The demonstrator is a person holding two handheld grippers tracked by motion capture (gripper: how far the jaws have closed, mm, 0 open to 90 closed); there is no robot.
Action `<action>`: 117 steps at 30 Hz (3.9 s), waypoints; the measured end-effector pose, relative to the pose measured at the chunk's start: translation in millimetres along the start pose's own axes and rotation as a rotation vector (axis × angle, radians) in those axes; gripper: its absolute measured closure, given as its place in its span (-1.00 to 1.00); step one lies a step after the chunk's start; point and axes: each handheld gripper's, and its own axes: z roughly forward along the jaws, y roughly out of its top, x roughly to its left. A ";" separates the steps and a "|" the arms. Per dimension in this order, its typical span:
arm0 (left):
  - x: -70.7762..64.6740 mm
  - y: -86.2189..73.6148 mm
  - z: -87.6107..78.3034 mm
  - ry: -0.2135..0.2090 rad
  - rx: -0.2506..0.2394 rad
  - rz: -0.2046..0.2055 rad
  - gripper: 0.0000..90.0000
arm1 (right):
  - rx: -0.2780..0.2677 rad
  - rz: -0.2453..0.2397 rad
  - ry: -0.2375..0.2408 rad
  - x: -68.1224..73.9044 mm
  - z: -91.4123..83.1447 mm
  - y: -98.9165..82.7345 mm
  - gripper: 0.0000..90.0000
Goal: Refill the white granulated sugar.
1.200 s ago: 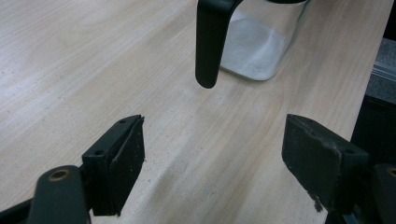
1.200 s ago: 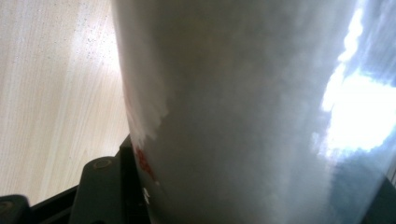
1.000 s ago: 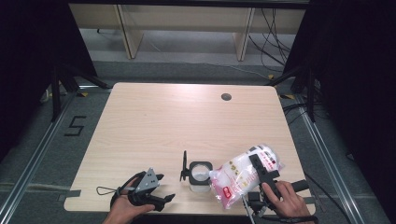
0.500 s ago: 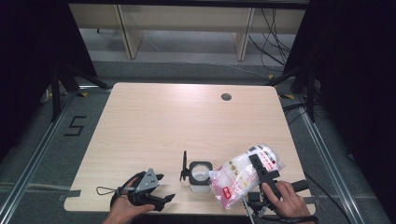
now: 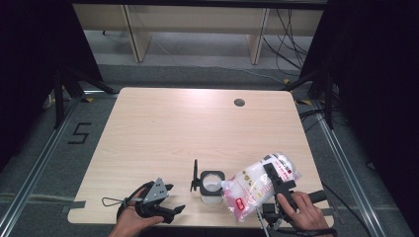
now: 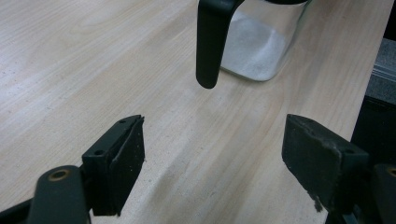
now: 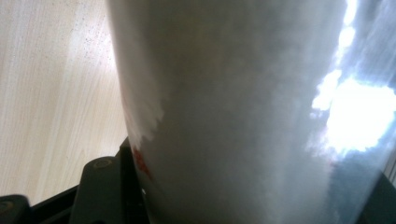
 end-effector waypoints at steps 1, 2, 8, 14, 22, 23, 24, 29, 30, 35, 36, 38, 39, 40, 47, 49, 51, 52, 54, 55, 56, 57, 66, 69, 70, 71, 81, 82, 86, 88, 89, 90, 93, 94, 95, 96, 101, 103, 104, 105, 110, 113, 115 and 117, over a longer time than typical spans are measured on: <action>-0.1 -0.2 0.1 0.002 -0.002 0.002 -0.54 | 0.008 -0.016 0.000 -1.1 -0.6 0.3 -0.14; -0.1 -0.2 0.0 0.001 -0.002 0.002 -0.54 | 0.000 -0.005 -0.002 -0.3 0.1 0.0 -0.14; -0.1 -0.2 0.2 0.003 -0.002 0.003 -0.54 | 0.001 -0.018 -0.003 -1.6 -0.6 0.4 -0.14; 0.0 0.0 0.0 0.003 0.000 0.001 -0.54 | -0.002 -0.030 -0.003 -2.1 0.1 0.6 -0.14; 0.1 0.0 0.0 0.000 0.000 0.000 -0.54 | -0.005 -0.007 -0.002 0.1 0.3 -0.5 -0.13; 1.3 0.2 -0.2 0.000 0.007 0.009 -0.54 | -0.013 -0.012 -0.005 -0.4 0.8 -0.5 -0.13; 0.3 0.1 0.7 -0.006 -0.002 -0.008 -0.54 | 0.001 0.019 0.004 1.3 -0.7 0.6 -0.13; 0.9 0.8 -0.2 -0.010 -0.001 0.007 -0.54 | 0.002 0.036 0.010 2.4 -0.6 1.0 -0.13; 0.5 0.5 -0.3 -0.010 0.006 -0.008 -0.54 | 0.001 0.031 0.014 1.7 -0.5 1.1 -0.13; 0.6 0.5 -0.4 -0.010 0.007 -0.007 -0.54 | -0.010 0.013 -0.006 0.2 0.8 1.0 -0.12; 0.5 0.5 -0.3 -0.010 0.006 -0.007 -0.54 | -0.003 0.038 0.004 2.8 -0.1 0.9 -0.12; 0.5 0.5 -0.3 -0.010 0.007 -0.007 -0.54 | -0.004 0.025 0.010 1.9 -0.5 1.0 -0.12; 0.5 0.5 -0.4 -0.010 0.006 -0.007 -0.54 | -0.005 0.024 0.009 2.0 -0.4 1.2 -0.11; 0.2 0.5 -0.2 -0.012 0.003 -0.011 -0.54 | -0.008 0.023 0.005 2.3 -0.2 1.3 -0.11; 0.5 0.6 -0.5 -0.010 0.005 -0.008 -0.54 | -0.005 0.039 0.010 2.7 -1.0 1.7 -0.11; 0.3 0.5 -0.3 -0.011 0.003 -0.009 -0.54 | -0.011 0.057 -0.001 3.9 -0.6 0.6 -0.11; 0.5 0.5 -0.4 -0.010 0.006 -0.007 -0.54 | -0.024 0.034 -0.014 2.3 0.5 0.7 -0.11; 0.7 0.6 -0.4 -0.007 0.006 -0.007 -0.54 | -0.028 0.021 -0.009 1.9 0.8 0.6 -0.11; 0.5 0.6 -0.5 -0.010 0.005 -0.008 -0.54 | -0.029 0.022 -0.012 2.0 0.9 0.6 -0.11; 0.6 0.6 -0.5 -0.008 0.006 -0.007 -0.54 | -0.023 0.043 -0.006 3.6 0.7 0.3 -0.10; 1.4 0.7 -0.8 -0.002 0.016 0.005 -0.54 | -0.026 0.040 -0.013 3.1 0.9 0.3 -0.10; 1.3 0.7 -0.8 -0.003 0.015 0.003 -0.54 | -0.027 0.036 -0.015 2.6 0.9 0.2 -0.10; 1.4 0.7 -0.8 -0.003 0.015 0.003 -0.54 | -0.026 0.032 -0.011 1.8 0.7 0.0 -0.10; 1.0 0.4 0.1 0.005 0.005 0.002 -0.54 | -0.030 0.030 -0.014 2.1 0.9 0.3 -0.10; 1.0 0.4 -0.1 0.009 0.003 0.004 -0.54 | -0.030 0.030 -0.016 2.1 0.8 0.3 -0.10; 1.0 0.4 -0.1 0.009 0.003 0.004 -0.54 | -0.030 0.030 -0.015 2.0 0.8 0.3 -0.10; 0.5 0.6 -0.5 -0.010 0.005 -0.008 -0.54 | 0.020 0.011 0.048 -2.0 -3.5 0.3 -0.10; 0.6 0.7 -0.5 -0.010 0.005 -0.007 -0.54 | 0.021 0.012 0.048 -2.0 -3.6 0.3 -0.10; 0.6 0.6 -0.4 -0.010 0.004 -0.009 -0.54 | 0.020 0.001 0.048 -3.2 -3.8 -0.2 -0.10; 0.5 0.6 -0.4 -0.011 0.004 -0.009 -0.54 | 0.016 -0.003 0.045 -3.6 -3.5 0.0 -0.10; 0.5 0.6 -0.4 -0.011 0.004 -0.009 -0.54 | 0.016 -0.003 0.045 -3.6 -3.5 0.0 -0.10; 0.5 0.6 -0.4 -0.011 0.004 -0.009 -0.54 | 0.012 0.003 0.047 -2.2 -2.4 -1.0 -0.10; 0.6 0.7 -0.4 -0.010 0.005 -0.008 -0.54 | 0.015 0.002 0.050 -2.4 -2.9 -0.5 -0.10; 0.6 0.7 -0.4 -0.010 0.005 -0.008 -0.54 | 0.014 -0.005 0.042 -3.6 -3.5 0.2 -0.10; 0.6 0.7 -0.4 -0.010 0.005 -0.009 -0.54 | 0.015 -0.004 0.043 -3.5 -3.6 0.2 -0.10; 0.6 0.7 -0.4 -0.010 0.005 -0.009 -0.54 | 0.016 -0.005 0.044 -3.6 -3.7 0.2 -0.10; 0.6 0.7 -0.5 -0.009 0.004 -0.008 -0.54 | 0.015 -0.011 0.034 -3.6 -3.6 0.2 -0.10; 0.6 0.7 -0.5 -0.010 0.005 -0.007 -0.54 | 0.007 -0.013 0.018 -4.7 -3.5 0.5 -0.10; 0.7 0.7 -0.4 -0.008 0.006 -0.006 -0.54 | 0.009 -0.011 0.021 -4.5 -3.7 0.6 -0.10; 0.7 0.7 -0.4 -0.008 0.006 -0.006 -0.54 | 0.009 -0.011 0.021 -4.5 -3.7 0.6 -0.10; 1.0 0.4 -0.1 0.010 0.002 0.005 -0.54 | 0.007 -0.011 0.032 -4.0 -3.8 0.6 -0.10; 1.3 0.8 -0.4 -0.002 0.013 0.003 -0.54 | 0.009 -0.018 0.030 -4.3 -3.6 0.1 -0.10; 0.5 0.7 -0.4 -0.010 0.004 -0.008 -0.54 | 0.009 -0.020 0.028 -4.5 -3.7 0.1 -0.10; 0.6 0.7 -0.4 -0.010 0.006 -0.007 -0.54 | 0.012 -0.030 0.027 -4.7 -3.8 0.2 -0.10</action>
